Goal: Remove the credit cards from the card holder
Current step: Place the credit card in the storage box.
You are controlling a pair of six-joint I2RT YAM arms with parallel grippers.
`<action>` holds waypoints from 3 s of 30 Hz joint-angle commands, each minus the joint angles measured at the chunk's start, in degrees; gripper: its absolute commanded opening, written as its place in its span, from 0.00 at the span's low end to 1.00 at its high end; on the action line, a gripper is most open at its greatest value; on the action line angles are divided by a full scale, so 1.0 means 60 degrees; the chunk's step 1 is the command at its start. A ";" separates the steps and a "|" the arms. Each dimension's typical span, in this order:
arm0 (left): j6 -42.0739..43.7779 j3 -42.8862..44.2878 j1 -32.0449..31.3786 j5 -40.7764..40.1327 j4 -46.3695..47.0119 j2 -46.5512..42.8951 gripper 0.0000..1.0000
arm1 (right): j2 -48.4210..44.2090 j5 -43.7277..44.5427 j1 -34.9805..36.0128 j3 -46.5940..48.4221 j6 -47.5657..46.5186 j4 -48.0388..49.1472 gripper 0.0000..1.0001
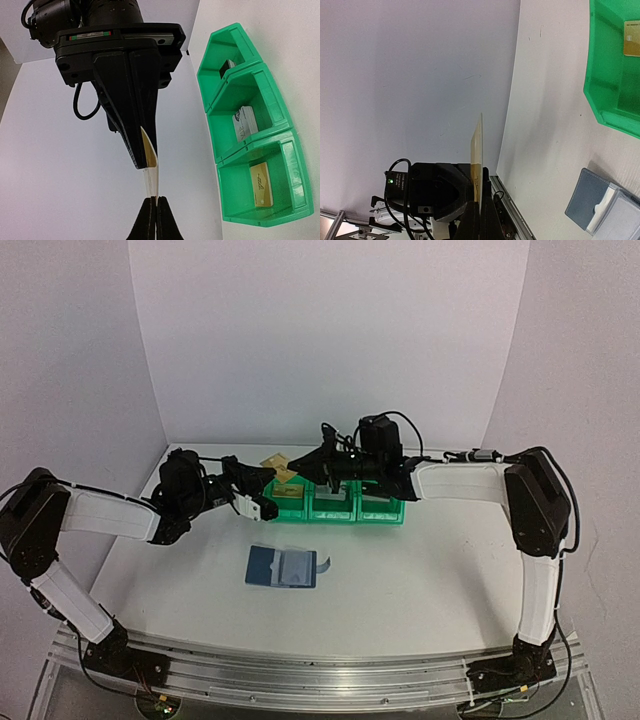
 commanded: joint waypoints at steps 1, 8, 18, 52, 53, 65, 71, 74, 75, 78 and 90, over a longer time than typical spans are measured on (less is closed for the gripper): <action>-0.0142 0.0407 -0.0093 -0.0070 -0.0104 -0.0060 0.00 | 0.0032 -0.0350 0.0082 0.0440 -0.0051 0.0204 0.00; -0.1757 0.1240 -0.0805 -0.1946 -0.2222 0.0111 0.00 | -0.0371 0.0383 -0.0285 -0.0296 -0.0097 0.0085 0.38; -0.4419 0.3577 -0.0865 -0.3727 -0.5106 0.1752 0.00 | -0.2083 0.3118 -0.1869 -0.0295 -0.3391 -0.4560 0.56; -0.4795 0.8022 -0.0498 -0.6203 -0.6840 0.6115 0.00 | -0.1285 0.4297 -0.3650 -0.0302 -0.5401 -0.5301 0.58; -0.4809 0.8100 -0.0500 -0.6302 -0.6888 0.6165 0.00 | -0.1260 0.4434 -0.3644 -0.0217 -0.5507 -0.5362 0.58; -0.4399 0.8445 -0.0500 -0.6607 -0.6812 0.6710 0.00 | -0.0233 0.5387 -0.3649 0.0527 -0.6610 -0.6109 0.56; -0.4417 0.8674 -0.0506 -0.6417 -0.7345 0.6862 0.00 | -0.0151 0.5156 -0.3641 0.0607 -0.6714 -0.6110 0.57; -0.4490 0.9151 -0.0510 -0.6446 -0.7977 0.7153 0.00 | -0.0048 0.5101 -0.3641 0.0622 -0.6734 -0.6108 0.57; -0.4531 0.9296 -0.0514 -0.6486 -0.8108 0.7255 0.00 | -0.0015 0.5055 -0.3645 0.0630 -0.6743 -0.6102 0.57; -0.4596 0.9610 -0.0517 -0.6497 -0.8246 0.7501 0.00 | -0.0013 0.4985 -0.3649 0.0628 -0.6746 -0.6109 0.57; -0.4380 0.9819 -0.0530 -0.6440 -0.8234 0.7828 0.05 | -0.0037 0.4931 -0.3644 0.0632 -0.6863 -0.6095 0.57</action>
